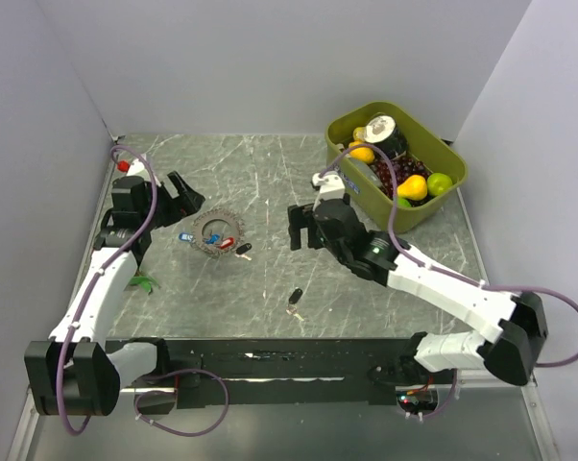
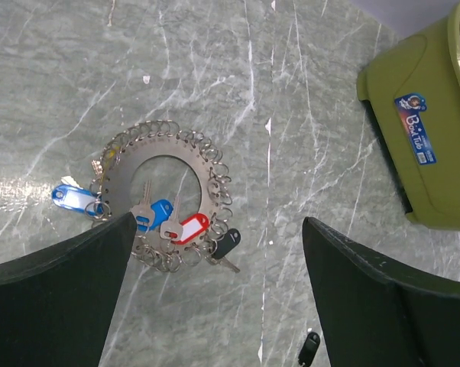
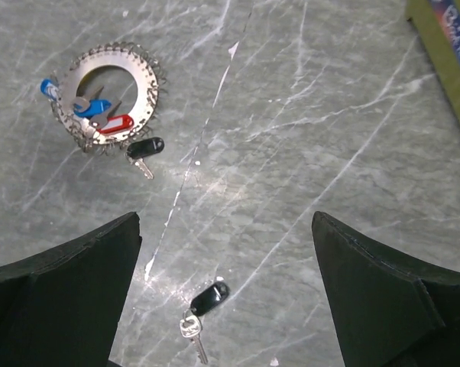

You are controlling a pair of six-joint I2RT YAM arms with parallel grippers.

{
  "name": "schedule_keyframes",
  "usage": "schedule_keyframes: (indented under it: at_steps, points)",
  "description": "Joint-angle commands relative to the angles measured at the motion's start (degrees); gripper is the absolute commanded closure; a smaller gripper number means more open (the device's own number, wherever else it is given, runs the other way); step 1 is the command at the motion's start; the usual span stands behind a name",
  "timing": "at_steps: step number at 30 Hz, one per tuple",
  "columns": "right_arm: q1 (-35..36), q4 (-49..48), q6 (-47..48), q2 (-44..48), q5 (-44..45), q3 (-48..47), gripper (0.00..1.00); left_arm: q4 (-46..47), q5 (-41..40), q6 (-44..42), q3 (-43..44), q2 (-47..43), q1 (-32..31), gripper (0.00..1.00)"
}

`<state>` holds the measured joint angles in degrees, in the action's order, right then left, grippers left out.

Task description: Put the keys on the keyring

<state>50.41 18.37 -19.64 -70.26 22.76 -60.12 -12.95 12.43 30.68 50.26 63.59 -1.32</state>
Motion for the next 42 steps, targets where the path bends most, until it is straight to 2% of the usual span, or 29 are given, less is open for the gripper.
schedule_keyframes:
  at_steps: [1,10,15,21,22,25,28,33,39,42]
  points:
    - [-1.01,-1.49,-0.31,-1.99,-4.72,-3.34,0.00,1.44,0.50,-0.71,2.56,-0.40,0.18,0.04]
    - [-7.60,-1.85,-3.65,2.22,-13.44,3.06,0.00,-5.41,-1.26,-1.23,-2.18,-6.98,0.18,0.04]
    - [-10.07,-1.32,-3.66,6.35,-16.35,6.41,0.00,-6.65,-4.07,-0.45,-3.94,-5.85,0.18,0.04]
    - [-10.51,-1.14,-4.35,8.56,-17.49,10.89,0.00,-6.03,-3.99,0.00,0.26,5.12,0.18,0.01]
    - [-10.60,-1.23,-4.62,8.47,-17.75,11.77,0.00,-6.56,-3.21,0.00,1.41,9.58,0.18,0.06]
    - [-10.60,-1.67,-5.23,8.04,-18.19,13.00,0.00,-7.00,-2.06,0.96,5.36,17.93,-1.04,0.10]
    - [-10.86,-1.85,-5.41,7.07,-18.72,13.62,0.00,-7.62,-4.15,1.93,9.49,24.79,-4.46,0.13]
    - [-11.21,-1.85,-5.32,6.10,-19.25,14.67,0.00,-6.30,-6.10,3.51,13.98,32.10,-9.92,0.12]
    - [-11.74,-2.02,-5.41,5.92,-20.13,16.17,0.00,-5.59,-9.26,5.27,17.49,40.62,-12.12,0.11]
    - [-11.83,-2.11,-5.32,6.10,-20.13,16.96,0.00,-3.23,-5.94,5.18,17.94,43.27,-12.47,0.12]
